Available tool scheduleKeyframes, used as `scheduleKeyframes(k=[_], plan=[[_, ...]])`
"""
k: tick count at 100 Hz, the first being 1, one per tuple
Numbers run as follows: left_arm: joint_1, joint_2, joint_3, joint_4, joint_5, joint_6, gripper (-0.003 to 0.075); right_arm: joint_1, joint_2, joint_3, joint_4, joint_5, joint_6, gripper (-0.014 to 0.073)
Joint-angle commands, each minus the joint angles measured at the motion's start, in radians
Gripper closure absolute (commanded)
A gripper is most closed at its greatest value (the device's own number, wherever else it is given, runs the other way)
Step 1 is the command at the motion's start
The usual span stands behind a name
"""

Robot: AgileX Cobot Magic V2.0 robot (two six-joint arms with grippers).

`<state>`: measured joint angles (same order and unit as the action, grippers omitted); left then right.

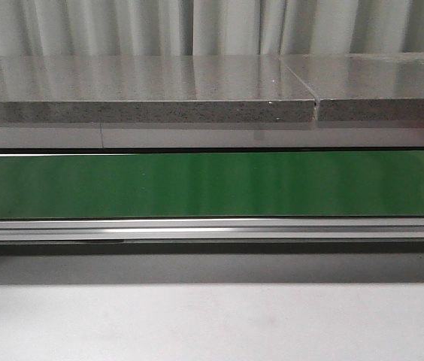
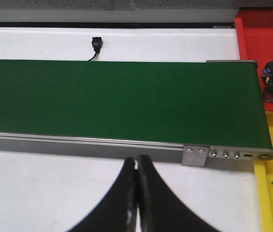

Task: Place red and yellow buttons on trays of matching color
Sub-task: 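Move the left gripper down over a red button in the pile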

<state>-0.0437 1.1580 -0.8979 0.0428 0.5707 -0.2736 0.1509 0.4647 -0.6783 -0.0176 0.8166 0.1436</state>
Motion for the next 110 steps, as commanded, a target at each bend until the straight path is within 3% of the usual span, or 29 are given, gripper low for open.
scheduleKeyframes(k=[1, 32, 55, 75, 110], plan=[[0.063, 0.033, -0.062, -0.014, -0.029, -0.014, 0.0256, 0.001, 0.003, -0.022, -0.002, -0.069, -0.013, 0.0660], [0.268, 0.251, -0.217, -0.068, 0.144, -0.014, 0.0276, 0.001, 0.003, -0.022, -0.002, -0.069, -0.013, 0.0660], [0.400, 0.400, -0.312, -0.343, 0.188, -0.062, 0.0276, 0.001, 0.003, -0.022, -0.002, -0.069, -0.013, 0.0660], [0.424, 0.533, -0.437, -0.361, 0.301, -0.064, 0.0276, 0.001, 0.003, -0.022, -0.002, -0.069, -0.013, 0.0660], [0.424, 0.677, -0.552, -0.374, 0.318, -0.083, 0.0277, 0.001, 0.003, -0.022, -0.002, -0.069, -0.013, 0.0660]])
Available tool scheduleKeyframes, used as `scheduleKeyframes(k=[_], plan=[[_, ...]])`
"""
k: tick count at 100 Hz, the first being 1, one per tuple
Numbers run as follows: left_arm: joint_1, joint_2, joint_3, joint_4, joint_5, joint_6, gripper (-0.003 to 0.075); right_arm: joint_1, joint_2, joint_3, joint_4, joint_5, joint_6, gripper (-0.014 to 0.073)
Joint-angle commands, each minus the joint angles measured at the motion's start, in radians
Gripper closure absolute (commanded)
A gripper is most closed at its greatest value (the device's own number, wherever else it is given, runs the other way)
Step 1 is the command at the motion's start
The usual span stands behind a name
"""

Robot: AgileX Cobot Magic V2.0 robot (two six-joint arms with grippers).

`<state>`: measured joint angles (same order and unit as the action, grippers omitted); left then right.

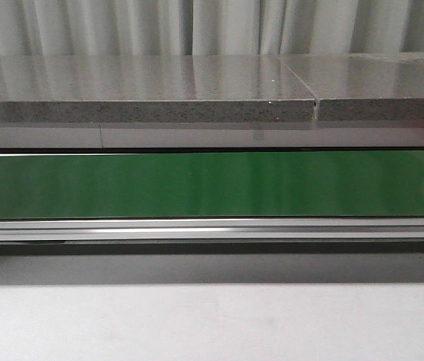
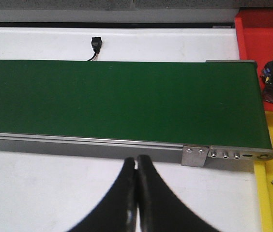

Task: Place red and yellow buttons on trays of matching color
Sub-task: 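Move the left gripper down over a red button in the pile, then grasp the red button with the left gripper and carry it to the belt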

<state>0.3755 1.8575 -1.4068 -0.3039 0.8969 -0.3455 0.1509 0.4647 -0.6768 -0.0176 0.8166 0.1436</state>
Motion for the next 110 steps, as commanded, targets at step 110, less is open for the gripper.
scheduleKeyframes(k=[110], plan=[[0.005, 0.022, -0.047, 0.035, 0.032, -0.012, 0.0482, 0.001, 0.003, -0.024, -0.002, -0.069, -0.013, 0.0660]])
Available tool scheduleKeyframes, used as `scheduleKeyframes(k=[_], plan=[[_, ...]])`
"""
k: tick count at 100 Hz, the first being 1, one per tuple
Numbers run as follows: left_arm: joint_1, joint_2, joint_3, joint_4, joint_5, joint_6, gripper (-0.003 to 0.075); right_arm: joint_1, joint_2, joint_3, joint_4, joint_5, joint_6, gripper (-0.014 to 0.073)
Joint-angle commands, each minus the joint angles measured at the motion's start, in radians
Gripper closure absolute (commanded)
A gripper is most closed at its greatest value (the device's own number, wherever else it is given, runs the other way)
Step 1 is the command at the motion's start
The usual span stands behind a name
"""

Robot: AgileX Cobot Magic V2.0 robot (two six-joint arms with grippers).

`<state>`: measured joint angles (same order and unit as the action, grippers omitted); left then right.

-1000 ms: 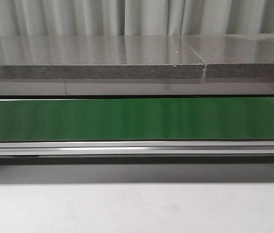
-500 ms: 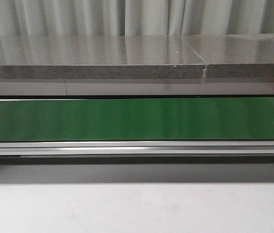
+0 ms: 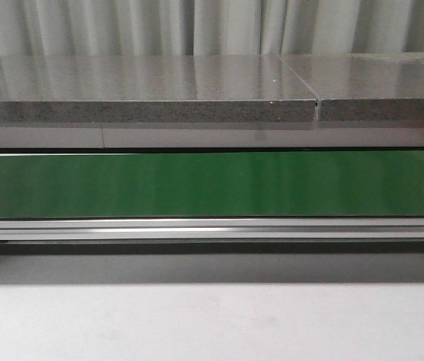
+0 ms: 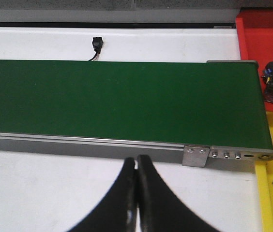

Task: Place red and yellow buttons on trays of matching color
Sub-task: 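Grasp the red button with the left gripper and carry it to the belt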

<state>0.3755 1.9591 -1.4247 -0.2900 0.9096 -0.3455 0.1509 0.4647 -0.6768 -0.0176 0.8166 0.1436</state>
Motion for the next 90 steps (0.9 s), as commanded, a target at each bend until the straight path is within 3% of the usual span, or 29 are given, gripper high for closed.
scheduleKeyframes(k=[1, 26, 58, 90], plan=[[0.005, -0.082, -0.029, 0.026, 0.021, -0.012, 0.0482, 0.001, 0.003, -0.024, -0.002, -0.069, -0.013, 0.0660], [0.005, -0.184, -0.029, 0.177, 0.081, 0.000, 0.0482, 0.001, 0.003, -0.024, -0.002, -0.069, -0.013, 0.0660], [-0.018, -0.306, -0.021, 0.177, 0.202, 0.195, 0.0482, 0.001, 0.003, -0.024, -0.002, -0.069, -0.013, 0.0660], [-0.106, -0.386, 0.046, 0.142, 0.182, 0.283, 0.0482, 0.001, 0.003, -0.024, -0.002, -0.069, -0.013, 0.0660]])
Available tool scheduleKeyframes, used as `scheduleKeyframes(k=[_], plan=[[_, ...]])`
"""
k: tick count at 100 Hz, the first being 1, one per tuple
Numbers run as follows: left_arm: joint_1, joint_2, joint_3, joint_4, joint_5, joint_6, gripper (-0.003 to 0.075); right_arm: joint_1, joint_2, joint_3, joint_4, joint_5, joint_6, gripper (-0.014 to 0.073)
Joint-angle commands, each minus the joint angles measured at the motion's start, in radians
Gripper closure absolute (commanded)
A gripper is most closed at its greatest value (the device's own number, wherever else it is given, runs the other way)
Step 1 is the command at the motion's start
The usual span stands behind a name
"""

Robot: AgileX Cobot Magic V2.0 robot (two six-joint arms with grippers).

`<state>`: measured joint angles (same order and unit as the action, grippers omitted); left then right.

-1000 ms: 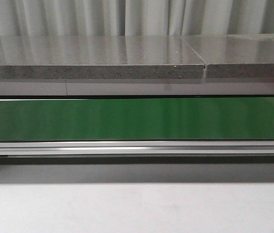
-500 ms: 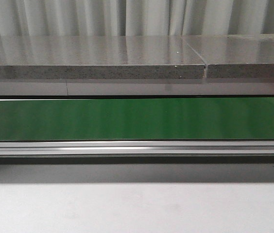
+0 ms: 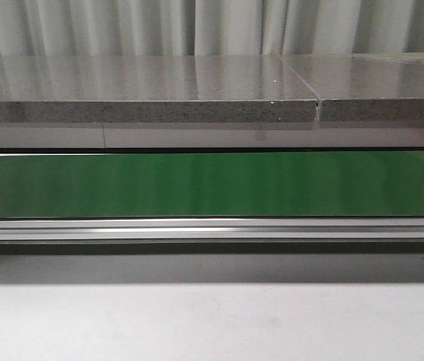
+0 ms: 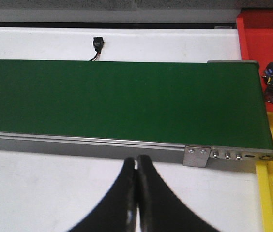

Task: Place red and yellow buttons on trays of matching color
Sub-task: 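Grasp the red button with the left gripper and carry it to the belt, then lower the red button onto the belt start and open the left gripper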

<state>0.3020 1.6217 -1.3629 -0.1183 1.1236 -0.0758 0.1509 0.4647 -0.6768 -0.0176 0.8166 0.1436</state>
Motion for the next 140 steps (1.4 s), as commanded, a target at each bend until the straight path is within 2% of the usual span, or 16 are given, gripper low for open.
scheduleKeyframes(k=[1, 24, 49, 59, 74, 79, 119, 140], plan=[[-0.035, -0.049, -0.015, -0.030, -0.036, 0.013, 0.0482, 0.001, 0.003, -0.024, -0.002, -0.069, -0.013, 0.0660], [-0.123, -0.021, -0.007, -0.030, -0.082, 0.015, 0.0482, 0.001, 0.003, -0.024, -0.002, -0.069, -0.013, 0.0660], [-0.132, 0.026, -0.007, -0.040, -0.067, 0.015, 0.0467, 0.001, 0.003, -0.024, -0.002, -0.069, -0.013, 0.0660], [-0.132, 0.033, -0.009, -0.040, -0.076, 0.015, 0.0393, 0.001, 0.003, -0.024, -0.002, -0.069, -0.013, 0.0660], [-0.132, 0.031, -0.011, -0.042, -0.133, 0.023, 0.0217, 0.001, 0.003, -0.024, -0.002, -0.069, -0.013, 0.0660], [-0.132, 0.031, -0.016, -0.052, -0.135, 0.023, 0.0197, 0.001, 0.003, -0.024, -0.002, -0.069, -0.013, 0.0660], [-0.129, 0.024, -0.165, -0.121, -0.152, -0.003, 0.0195, 0.001, 0.003, -0.024, -0.002, -0.069, -0.013, 0.0660], [-0.048, 0.028, -0.196, -0.117, -0.133, -0.076, 0.0207, 0.001, 0.003, -0.024, -0.002, -0.069, -0.013, 0.0660]])
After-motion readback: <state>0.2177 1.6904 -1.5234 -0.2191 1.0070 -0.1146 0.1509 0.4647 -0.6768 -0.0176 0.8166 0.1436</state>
